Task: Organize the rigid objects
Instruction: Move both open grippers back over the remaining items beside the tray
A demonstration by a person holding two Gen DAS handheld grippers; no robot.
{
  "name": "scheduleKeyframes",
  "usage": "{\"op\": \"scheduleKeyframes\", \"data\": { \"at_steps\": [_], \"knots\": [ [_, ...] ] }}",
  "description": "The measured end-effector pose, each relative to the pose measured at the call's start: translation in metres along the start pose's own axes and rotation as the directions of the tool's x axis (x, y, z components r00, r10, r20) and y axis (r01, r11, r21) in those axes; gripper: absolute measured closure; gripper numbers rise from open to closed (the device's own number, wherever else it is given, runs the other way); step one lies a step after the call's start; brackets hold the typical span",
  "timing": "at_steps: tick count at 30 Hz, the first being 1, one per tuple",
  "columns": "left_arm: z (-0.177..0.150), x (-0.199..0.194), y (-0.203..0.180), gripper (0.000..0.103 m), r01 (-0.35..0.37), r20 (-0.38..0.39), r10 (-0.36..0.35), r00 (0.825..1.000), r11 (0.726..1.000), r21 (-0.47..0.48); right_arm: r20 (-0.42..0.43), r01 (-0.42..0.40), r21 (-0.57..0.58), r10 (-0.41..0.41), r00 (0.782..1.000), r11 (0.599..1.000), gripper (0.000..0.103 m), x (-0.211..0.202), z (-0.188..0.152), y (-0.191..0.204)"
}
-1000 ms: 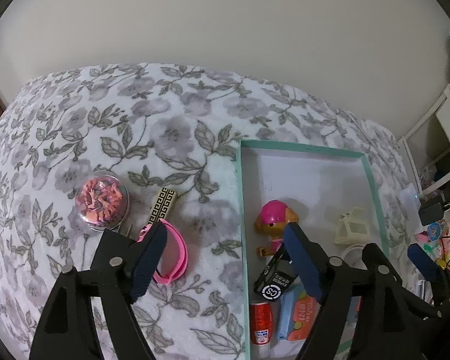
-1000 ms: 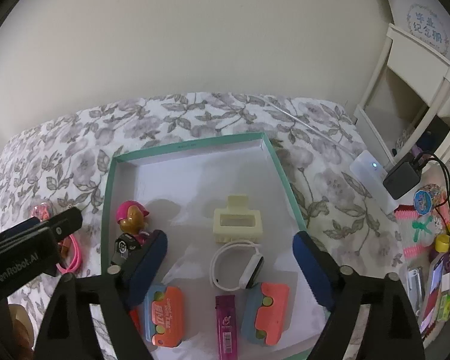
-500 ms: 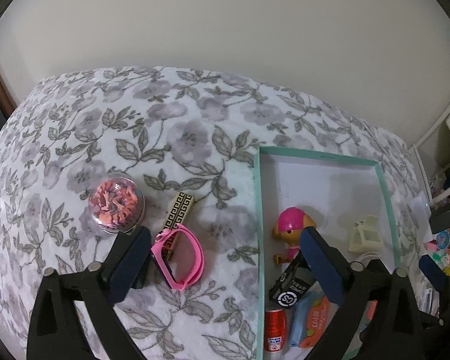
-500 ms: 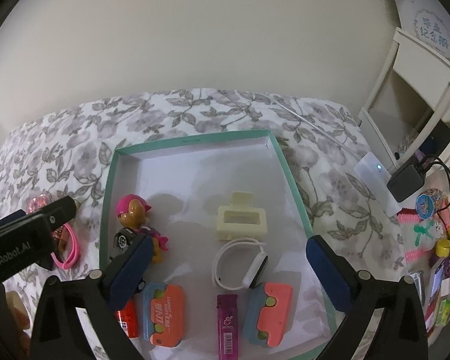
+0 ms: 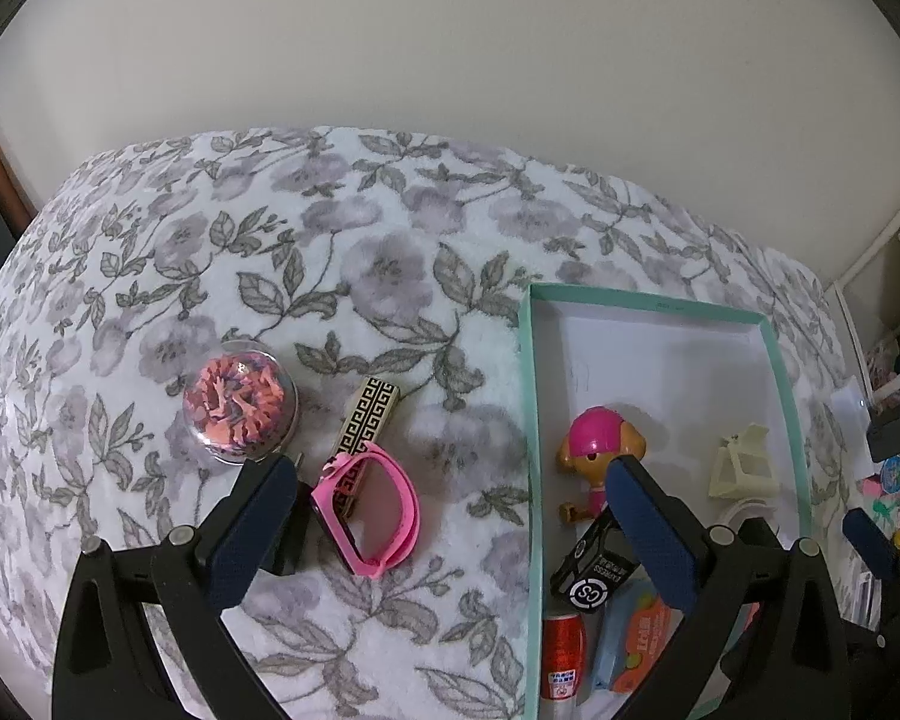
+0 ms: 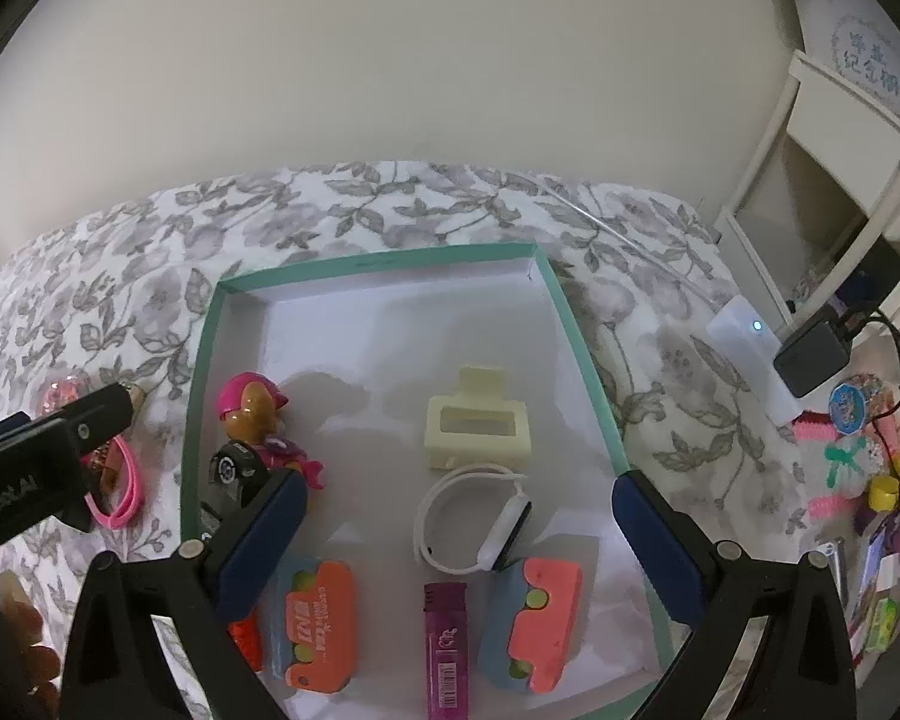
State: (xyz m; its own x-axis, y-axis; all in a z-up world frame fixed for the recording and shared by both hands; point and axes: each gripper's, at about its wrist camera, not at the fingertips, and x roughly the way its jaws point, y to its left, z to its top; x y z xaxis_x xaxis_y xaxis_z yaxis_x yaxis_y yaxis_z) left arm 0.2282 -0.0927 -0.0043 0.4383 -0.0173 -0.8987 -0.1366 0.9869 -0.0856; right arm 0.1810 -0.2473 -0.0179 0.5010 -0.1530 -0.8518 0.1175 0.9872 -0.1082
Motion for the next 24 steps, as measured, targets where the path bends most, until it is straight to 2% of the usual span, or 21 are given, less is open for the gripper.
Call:
{"op": "scheduleKeyframes", "data": {
  "at_steps": [6,12,19,24],
  "knots": [
    [0.006,-0.015,0.006,0.001,0.008,0.033,-0.008,0.999,1.000,-0.006,0.051,-0.031,0.010,0.031,0.998,0.999,0.000,-0.010,0.003,0.001],
    [0.011,-0.027,0.018,0.001,0.007,0.044,-0.006,0.999,1.000,-0.024,0.089,0.012,-0.012,-0.011,0.996,1.000,0.000,-0.023,0.008,0.006],
    [0.017,-0.045,0.031,0.001,-0.007,0.076,0.007,0.997,1.000,-0.004,0.092,-0.028,-0.014,0.029,0.995,1.000,0.000,-0.024,0.007,0.014],
    [0.019,-0.049,0.044,0.001,-0.044,0.076,0.042,0.996,0.999,0.028,0.067,-0.056,-0.005,0.056,0.996,0.998,0.000,-0.022,0.006,0.016]
  ]
}}
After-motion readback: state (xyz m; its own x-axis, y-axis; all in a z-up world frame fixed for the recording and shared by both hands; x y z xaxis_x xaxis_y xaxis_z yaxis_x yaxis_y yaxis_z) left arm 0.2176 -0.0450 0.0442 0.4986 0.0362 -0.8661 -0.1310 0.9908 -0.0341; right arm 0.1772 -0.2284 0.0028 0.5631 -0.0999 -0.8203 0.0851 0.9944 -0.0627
